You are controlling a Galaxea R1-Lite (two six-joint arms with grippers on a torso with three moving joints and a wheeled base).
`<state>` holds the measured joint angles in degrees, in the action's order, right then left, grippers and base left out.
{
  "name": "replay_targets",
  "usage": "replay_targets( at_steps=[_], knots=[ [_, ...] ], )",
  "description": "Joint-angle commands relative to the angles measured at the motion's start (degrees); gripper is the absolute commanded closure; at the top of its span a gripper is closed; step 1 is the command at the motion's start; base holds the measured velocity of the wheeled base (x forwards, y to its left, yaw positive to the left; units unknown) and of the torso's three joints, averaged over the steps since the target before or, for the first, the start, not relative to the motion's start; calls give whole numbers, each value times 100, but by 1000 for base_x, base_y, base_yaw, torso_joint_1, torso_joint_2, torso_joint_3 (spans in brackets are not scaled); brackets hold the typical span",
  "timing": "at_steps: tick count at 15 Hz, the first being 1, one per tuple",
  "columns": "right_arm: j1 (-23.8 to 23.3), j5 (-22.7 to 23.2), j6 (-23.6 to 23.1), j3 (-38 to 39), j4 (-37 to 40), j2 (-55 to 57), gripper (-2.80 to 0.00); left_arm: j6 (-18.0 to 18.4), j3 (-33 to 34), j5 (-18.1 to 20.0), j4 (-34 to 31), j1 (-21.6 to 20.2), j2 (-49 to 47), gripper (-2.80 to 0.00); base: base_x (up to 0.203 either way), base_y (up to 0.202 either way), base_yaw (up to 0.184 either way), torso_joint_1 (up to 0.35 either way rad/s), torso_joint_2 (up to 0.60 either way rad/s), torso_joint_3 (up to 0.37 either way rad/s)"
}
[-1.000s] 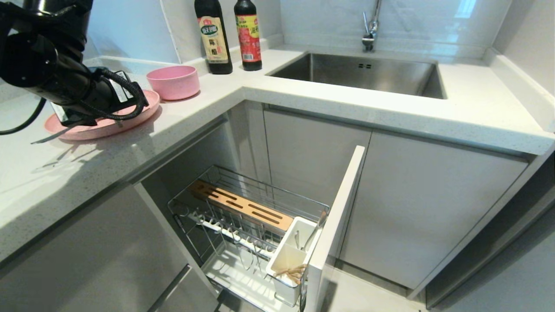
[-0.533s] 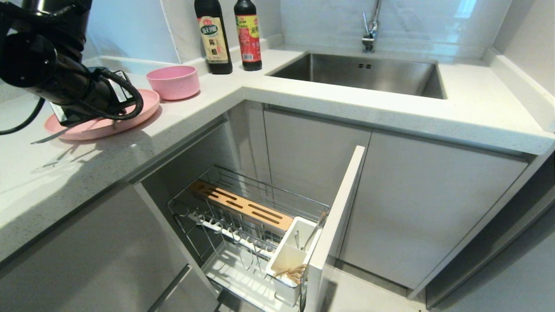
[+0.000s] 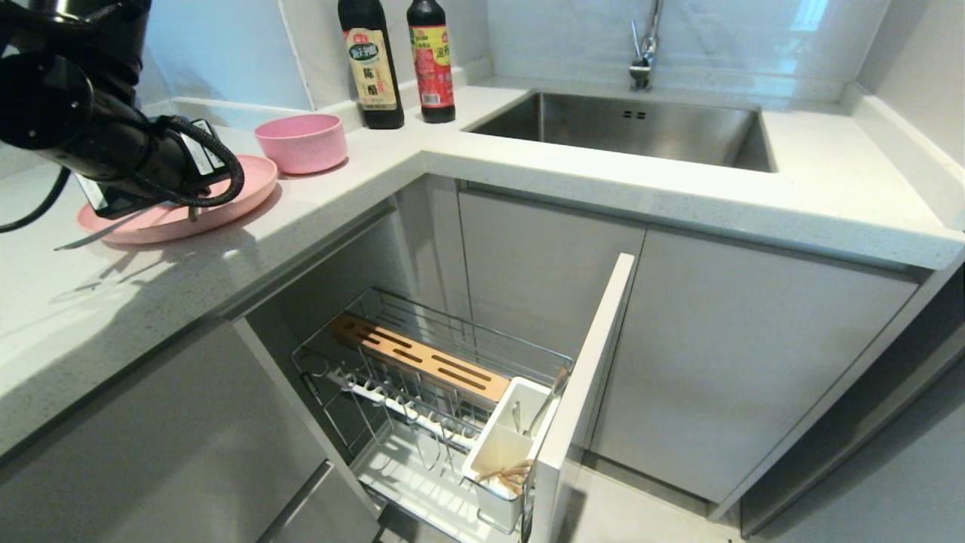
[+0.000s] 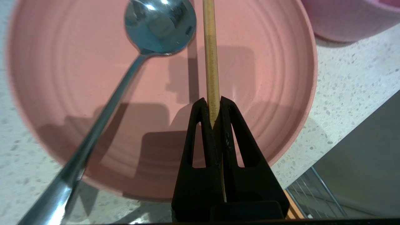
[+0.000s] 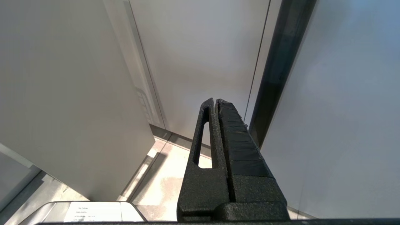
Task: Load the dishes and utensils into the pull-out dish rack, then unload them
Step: Pick up the chopsticks and place it in the cupboard
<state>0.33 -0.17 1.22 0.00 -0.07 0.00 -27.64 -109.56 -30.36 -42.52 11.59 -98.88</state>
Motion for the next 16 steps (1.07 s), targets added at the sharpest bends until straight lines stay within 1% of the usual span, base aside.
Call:
replay_targets(
  at_steps=[1, 3, 5, 6, 7, 9, 10, 11, 12, 14, 15, 16],
  knots=[
    [2, -1, 1, 9, -1, 0, 0, -28, -4, -56, -4, 0, 205, 0, 0, 0, 0, 0, 0, 0],
    [2, -1, 1, 9, -1, 0, 0, -50, -4, -86, 8, 4, 475, 0, 0, 0, 0, 0, 0, 0],
    [2, -1, 1, 9, -1, 0, 0, -78, -2, -38, 133, 32, 770, 0, 0, 0, 0, 0, 0, 0],
    [2, -1, 1, 9, -1, 0, 0, -124, 2, 24, 205, 138, 892, 0, 0, 0, 0, 0, 0, 0],
    [2, -1, 1, 9, -1, 0, 0, -285, -1, 87, 241, 343, 990, 0, 0, 0, 0, 0, 0, 0],
    [2, -1, 1, 9, -1, 0, 0, -689, 5, 235, 229, 937, 1169, 0, 0, 0, 0, 0, 0, 0],
    [3, 1, 1, 9, -1, 0, 0, -860, 25, 354, 140, 1292, 1260, 0, 0, 0, 0, 0, 0, 0],
    [2, 0, 1, 9, -1, 0, 0, -991, 43, 521, -83, 1706, 1343, 0, 0, 0, 0, 0, 0, 0],
    [2, -1, 1, 9, -1, 0, 0, -1118, 53, 754, -430, 2180, 1410, 0, 0, 0, 0, 0, 0, 0],
    [2, -1, 1, 9, -1, 0, 0, -1335, 58, 1298, -1135, 2940, 1444, 0, 0, 0, 0, 0, 0, 0],
    [2, -1, 1, 9, -1, 0, 0, -1399, 37, 1707, -1743, 3297, 1380, 0, 0, 0, 0, 0, 0, 0],
    [8, -1, 1, 9, -1, 0, 0, -1390, 20, 2023, -2308, 3510, 1253, 0, 0, 0, 0, 0, 0, 0]
  ],
)
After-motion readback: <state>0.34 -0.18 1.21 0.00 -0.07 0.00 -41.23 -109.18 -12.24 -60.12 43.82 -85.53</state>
